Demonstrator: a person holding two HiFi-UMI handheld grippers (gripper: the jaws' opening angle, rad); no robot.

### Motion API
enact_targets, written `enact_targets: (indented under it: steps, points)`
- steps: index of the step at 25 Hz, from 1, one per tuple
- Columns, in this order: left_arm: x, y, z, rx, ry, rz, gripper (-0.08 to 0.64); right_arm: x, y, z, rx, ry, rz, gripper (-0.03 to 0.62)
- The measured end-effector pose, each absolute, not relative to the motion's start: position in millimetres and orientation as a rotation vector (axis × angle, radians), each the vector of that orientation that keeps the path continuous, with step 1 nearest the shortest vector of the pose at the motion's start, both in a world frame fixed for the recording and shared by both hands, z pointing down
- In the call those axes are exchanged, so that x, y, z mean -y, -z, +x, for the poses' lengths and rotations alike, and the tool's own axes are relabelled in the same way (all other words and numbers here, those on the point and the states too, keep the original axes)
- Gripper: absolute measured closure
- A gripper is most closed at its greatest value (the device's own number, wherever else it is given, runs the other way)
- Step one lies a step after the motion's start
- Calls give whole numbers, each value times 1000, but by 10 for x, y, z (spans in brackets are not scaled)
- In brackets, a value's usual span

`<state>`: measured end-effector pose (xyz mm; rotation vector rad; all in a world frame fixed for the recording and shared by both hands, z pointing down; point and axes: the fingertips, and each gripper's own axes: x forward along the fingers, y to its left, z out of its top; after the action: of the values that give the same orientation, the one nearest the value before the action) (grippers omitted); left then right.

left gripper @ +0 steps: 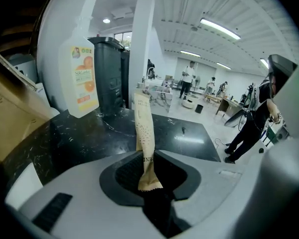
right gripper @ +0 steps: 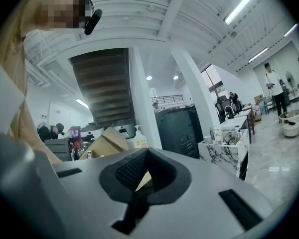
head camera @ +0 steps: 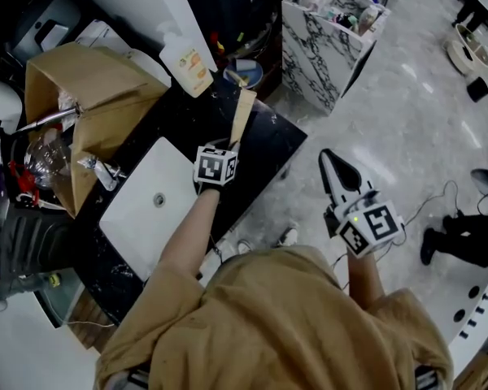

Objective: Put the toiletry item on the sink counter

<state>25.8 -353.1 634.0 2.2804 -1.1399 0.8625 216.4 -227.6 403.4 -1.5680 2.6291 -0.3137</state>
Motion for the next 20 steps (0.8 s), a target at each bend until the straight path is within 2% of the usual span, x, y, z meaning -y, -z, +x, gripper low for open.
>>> enact_targets:
  steps: [14,20]
  points:
    - [3695,-6319,331,1144,-1076,2370,492,2281,-4140,2163,-2645,362,-1569,589]
    - [3663,-6428,284,1096,-1039,2286,488,2277,-4105,2088,-2661,346,-1531,589]
